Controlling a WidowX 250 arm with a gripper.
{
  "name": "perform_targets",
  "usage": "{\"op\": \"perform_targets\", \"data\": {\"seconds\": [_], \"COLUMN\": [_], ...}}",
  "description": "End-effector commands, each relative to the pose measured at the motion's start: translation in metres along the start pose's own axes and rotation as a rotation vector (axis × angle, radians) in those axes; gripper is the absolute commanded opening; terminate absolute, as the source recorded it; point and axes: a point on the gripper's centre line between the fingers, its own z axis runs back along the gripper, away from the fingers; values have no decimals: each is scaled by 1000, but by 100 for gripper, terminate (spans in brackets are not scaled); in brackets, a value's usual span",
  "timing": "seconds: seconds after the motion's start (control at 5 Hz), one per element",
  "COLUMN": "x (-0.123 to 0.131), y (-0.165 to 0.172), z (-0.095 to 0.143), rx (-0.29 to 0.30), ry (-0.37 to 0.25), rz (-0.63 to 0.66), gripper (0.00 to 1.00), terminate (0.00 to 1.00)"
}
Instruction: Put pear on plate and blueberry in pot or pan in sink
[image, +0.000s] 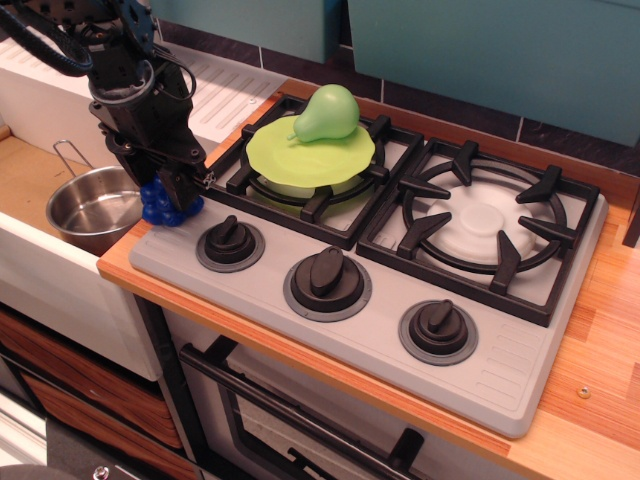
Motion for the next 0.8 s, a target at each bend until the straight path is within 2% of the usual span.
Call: {"op": "perform_targets", "data": {"seconds": [0.0,0.2,0.6], "x": [23,25,25], "y": [17,22,47], "z": [31,42,34], "rx": [50,48,41], "ry": [-50,-40,-69], "rz": [-29,-37,-79], "gripper": [0,0,0], "terminate": [0,0,0]}}
